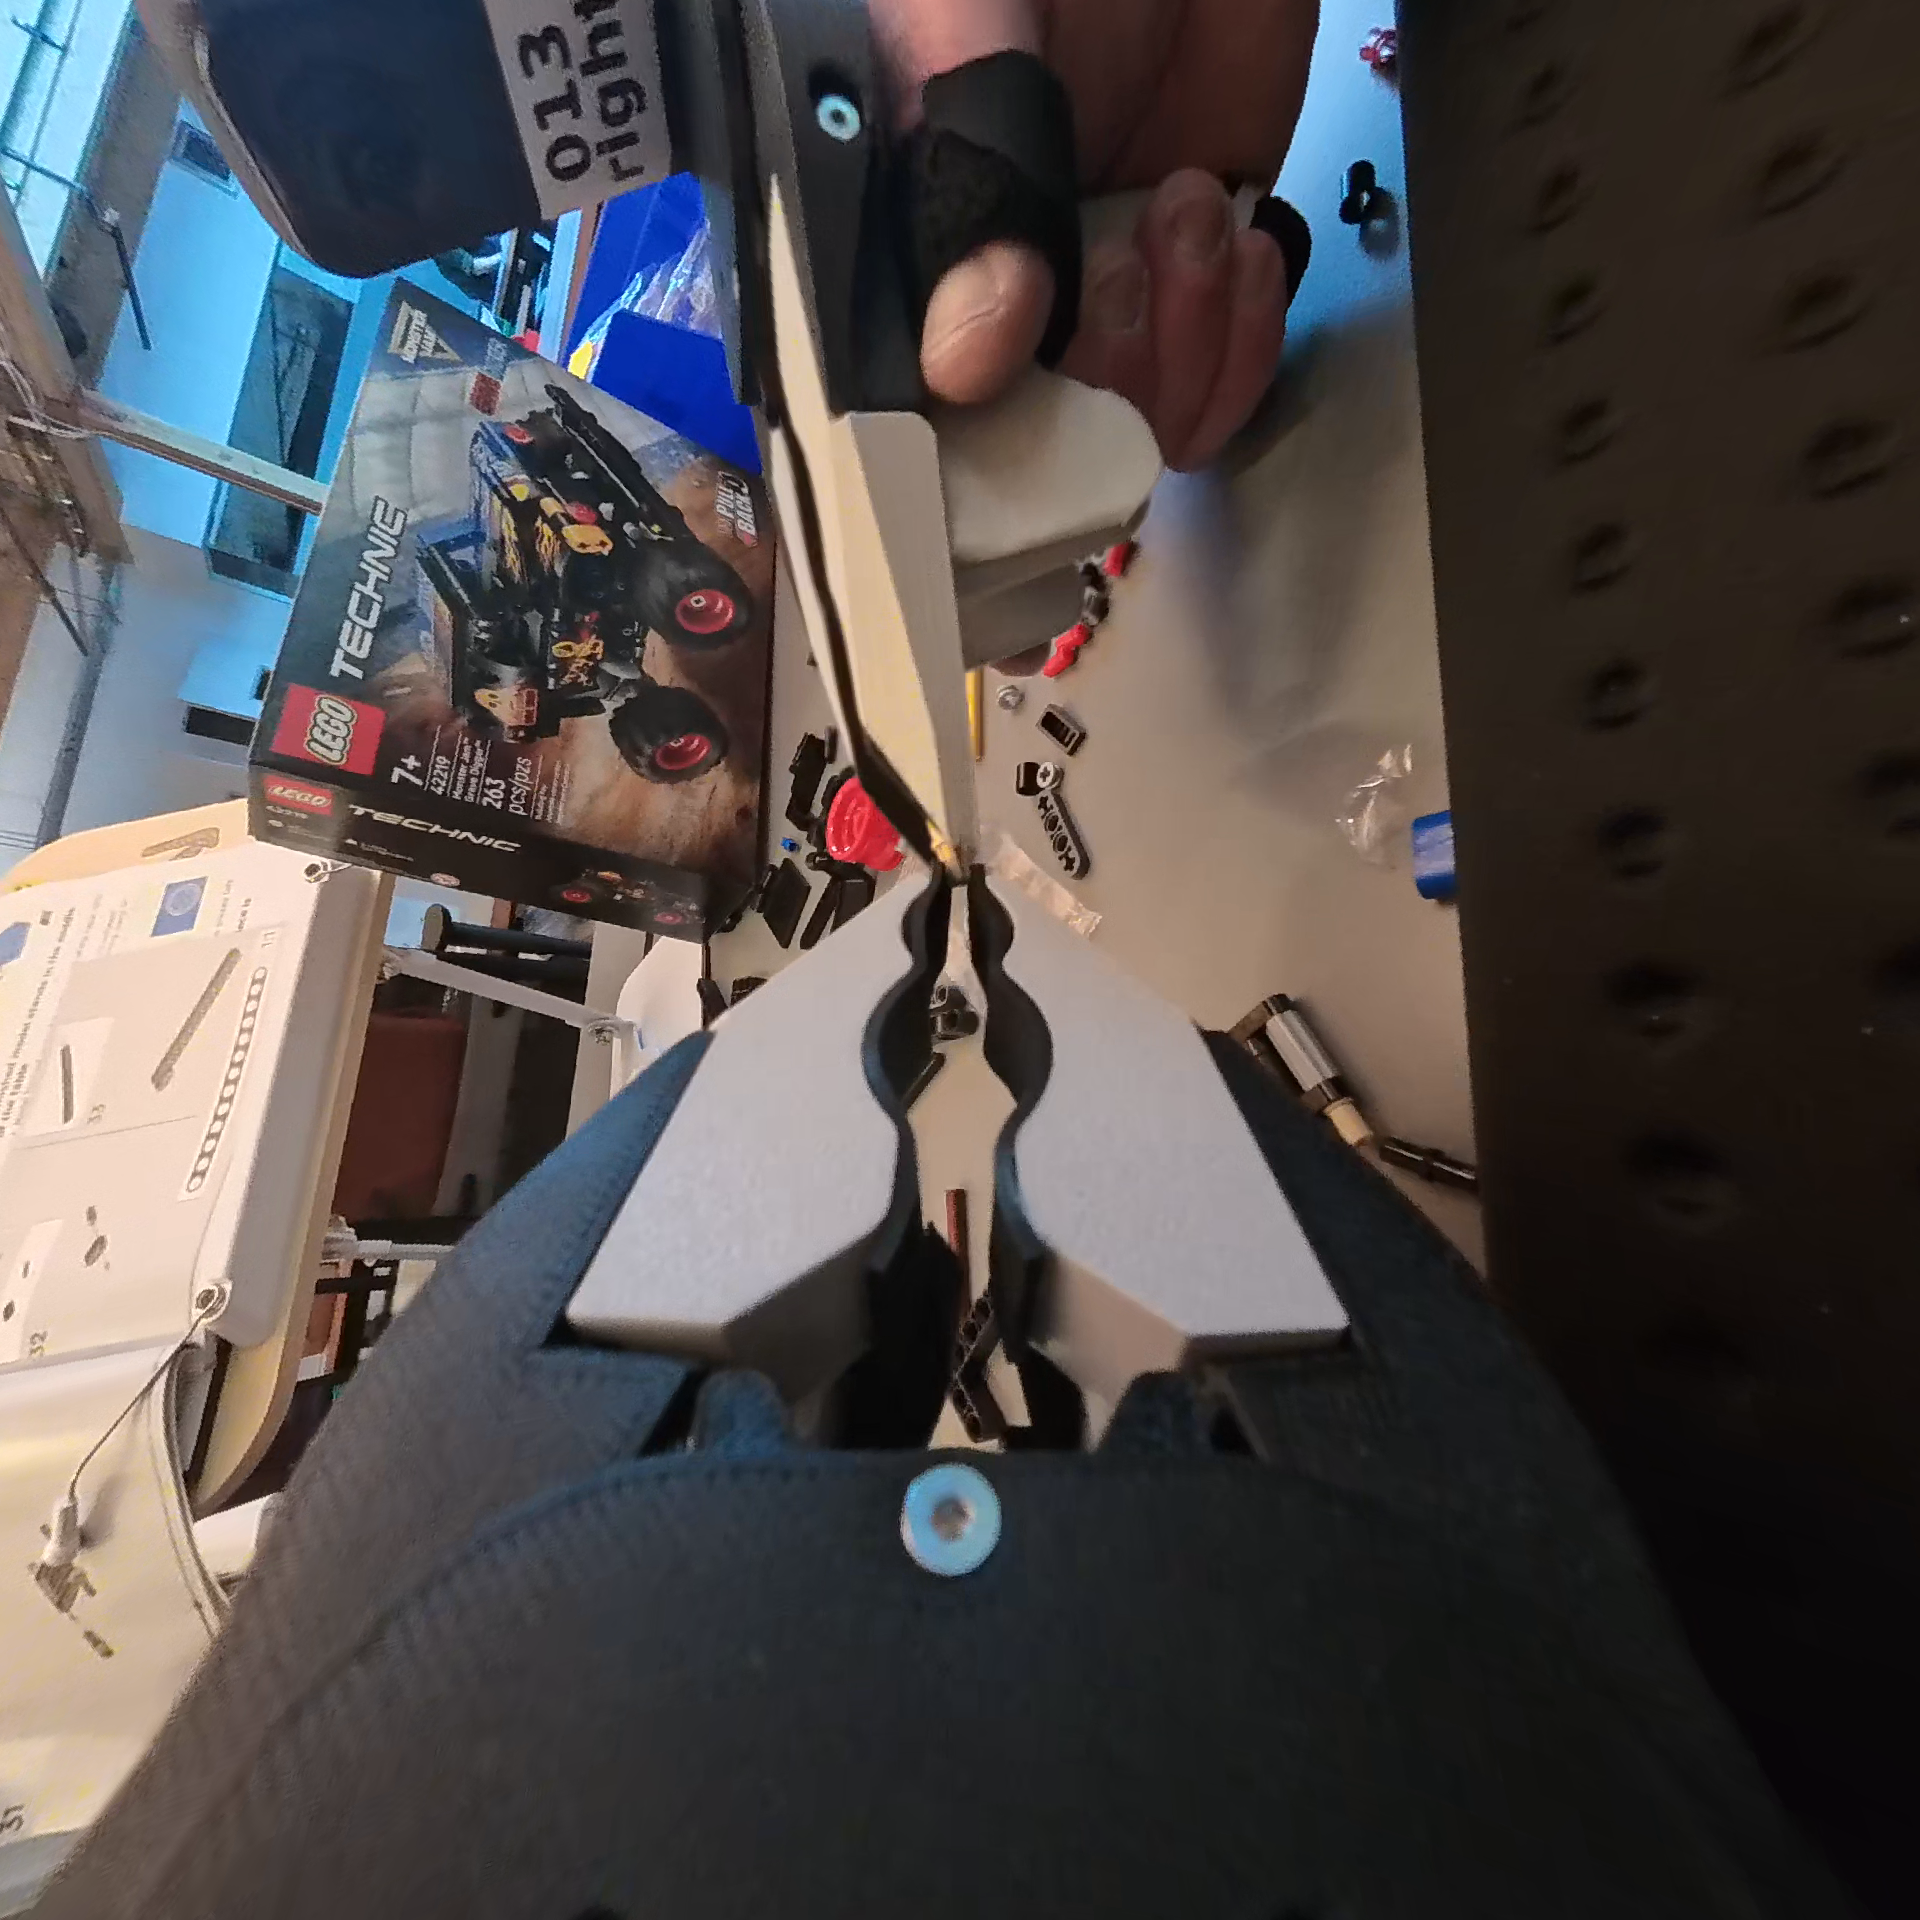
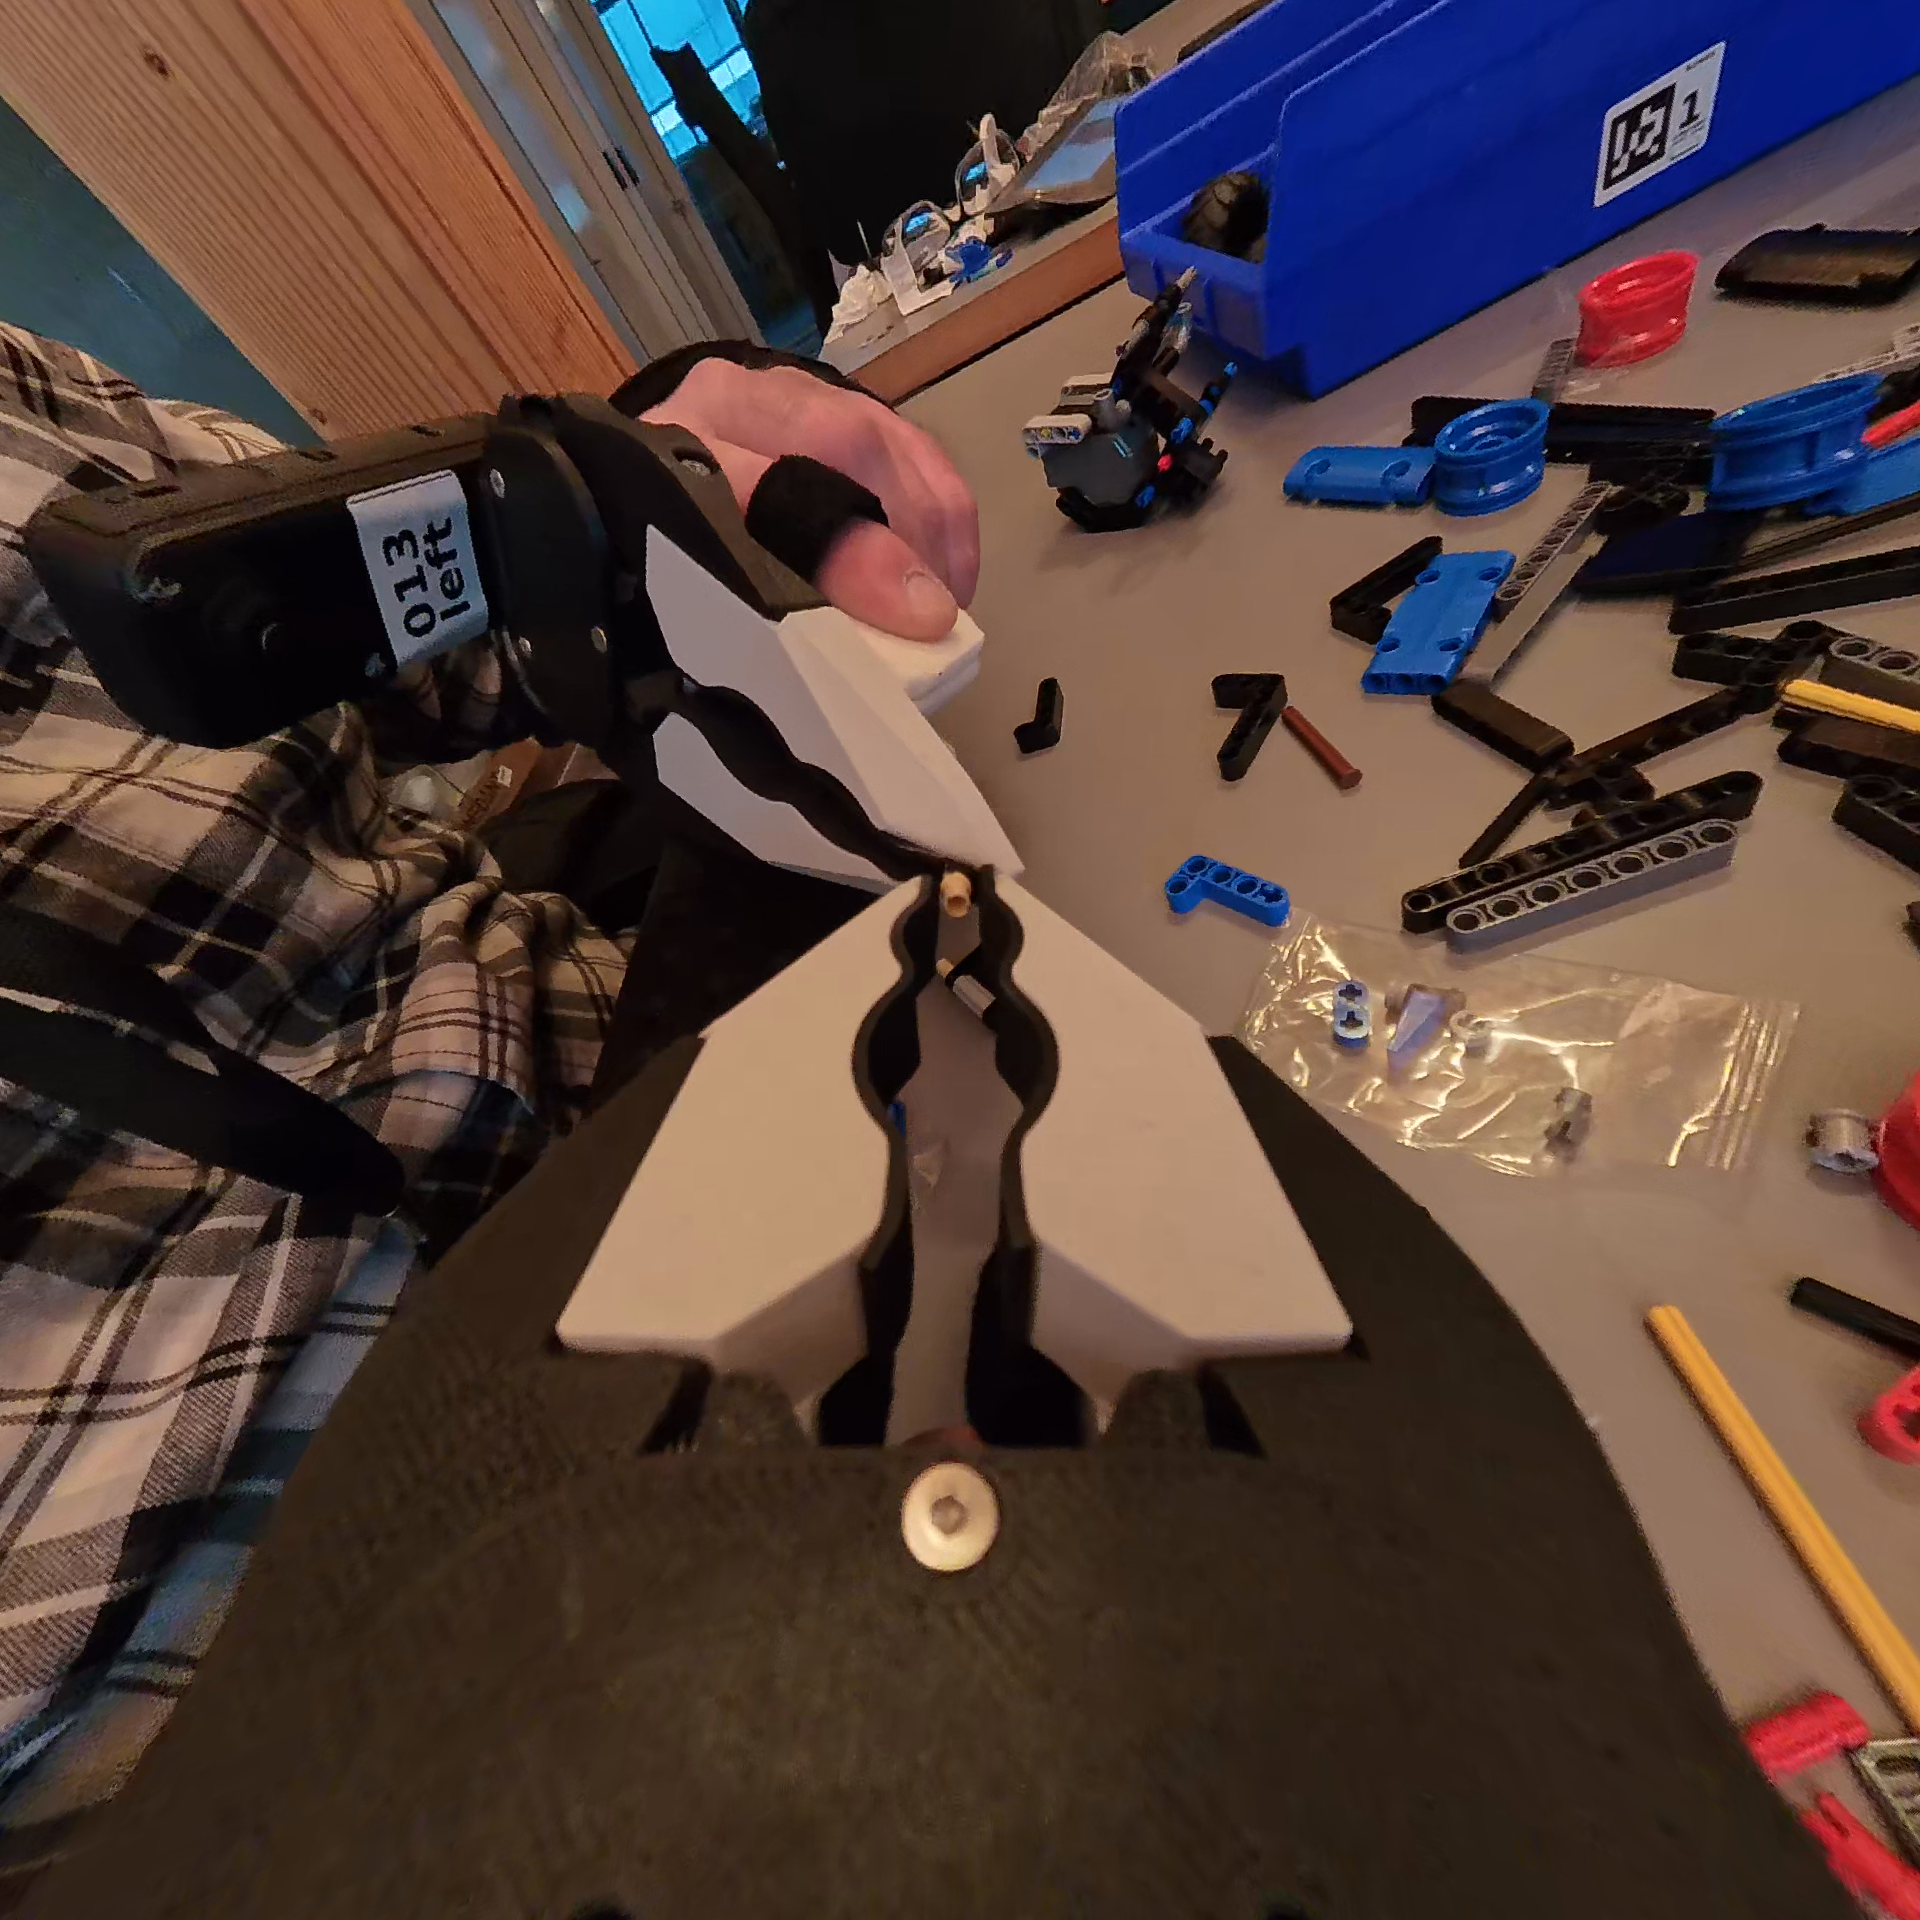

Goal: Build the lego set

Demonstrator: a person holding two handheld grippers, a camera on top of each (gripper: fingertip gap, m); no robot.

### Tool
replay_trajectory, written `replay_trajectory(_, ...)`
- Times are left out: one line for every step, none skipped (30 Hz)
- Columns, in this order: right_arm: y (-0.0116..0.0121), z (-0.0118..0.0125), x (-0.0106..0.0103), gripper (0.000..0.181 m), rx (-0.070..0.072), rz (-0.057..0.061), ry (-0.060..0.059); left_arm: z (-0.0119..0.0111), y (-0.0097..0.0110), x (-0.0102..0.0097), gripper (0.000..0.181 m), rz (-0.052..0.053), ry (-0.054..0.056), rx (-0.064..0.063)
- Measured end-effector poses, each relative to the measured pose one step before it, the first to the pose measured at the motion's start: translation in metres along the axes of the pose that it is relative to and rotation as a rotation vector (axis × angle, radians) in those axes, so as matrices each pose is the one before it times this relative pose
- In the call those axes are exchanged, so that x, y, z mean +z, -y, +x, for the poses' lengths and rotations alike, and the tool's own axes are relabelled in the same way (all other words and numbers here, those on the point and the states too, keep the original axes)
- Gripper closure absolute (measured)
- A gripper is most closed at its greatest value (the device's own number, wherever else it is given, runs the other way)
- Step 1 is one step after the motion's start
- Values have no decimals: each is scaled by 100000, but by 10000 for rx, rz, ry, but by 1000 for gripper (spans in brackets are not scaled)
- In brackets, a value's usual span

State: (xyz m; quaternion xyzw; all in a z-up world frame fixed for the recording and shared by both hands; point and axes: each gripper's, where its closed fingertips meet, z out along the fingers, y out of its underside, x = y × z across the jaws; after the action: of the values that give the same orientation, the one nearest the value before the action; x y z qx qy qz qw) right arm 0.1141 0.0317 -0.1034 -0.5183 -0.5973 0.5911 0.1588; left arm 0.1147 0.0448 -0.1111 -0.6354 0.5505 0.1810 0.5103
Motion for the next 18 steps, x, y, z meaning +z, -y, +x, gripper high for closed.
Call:
replay_trajectory(-4,-26,44,177,-20,9,-12,4,-9,6,180,-12,8,11)
replay_trajectory(15,-25,7,177,-4,6,11,-41,-6,-4,180,11,36,-3)
replay_trajectory(44,-28,-23,177,0,16,17,-31,18,-12,180,12,25,-25)
replay_trajectory(31,-20,-10,177,-28,16,-1,-26,10,3,180,-6,15,17)
replay_trajectory(4,-36,2,177,-37,-2,0,3,13,-26,180,9,-2,5)
replay_trajectory(18,-34,-10,177,-20,4,8,-6,6,-4,180,16,20,-33)
replay_trajectory(55,-14,-4,177,-51,26,-15,-43,-16,-25,180,28,40,-50)
replay_trajectory(4,2,2,177,-102,-7,-55,40,-72,21,180,1,-29,-91)
replay_trajectory(-15,35,29,178,-85,-21,-70,35,-59,38,179,-35,-22,-133)
replay_trajectory(-63,30,25,178,-45,-41,-34,288,-47,-39,177,-58,-106,-119)
replay_trajectory(-111,113,1,178,-60,-57,-86,97,-164,-1,170,-95,-125,-212)
replay_trajectory(-185,255,-22,178,-116,-103,-187,214,-333,-5,160,-233,-276,-475)
replay_trajectory(-178,169,-18,178,-99,-99,-135,564,-659,80,148,-418,-624,-813)
replay_trajectory(-146,80,6,178,-30,-63,-55,725,-906,163,137,-562,-787,-975)
replay_trajectory(-152,102,34,178,-41,-70,-61,468,-1068,193,123,-633,-555,-910)
replay_trajectory(-177,104,51,178,-71,-105,-75,538,-1048,181,107,-625,-544,-772)
replay_trajectory(-143,62,56,178,-94,-95,-62,705,-958,155,97,-563,-601,-602)
replay_trajectory(-103,10,51,178,-69,-72,-30,404,-687,134,98,-369,-278,-213)
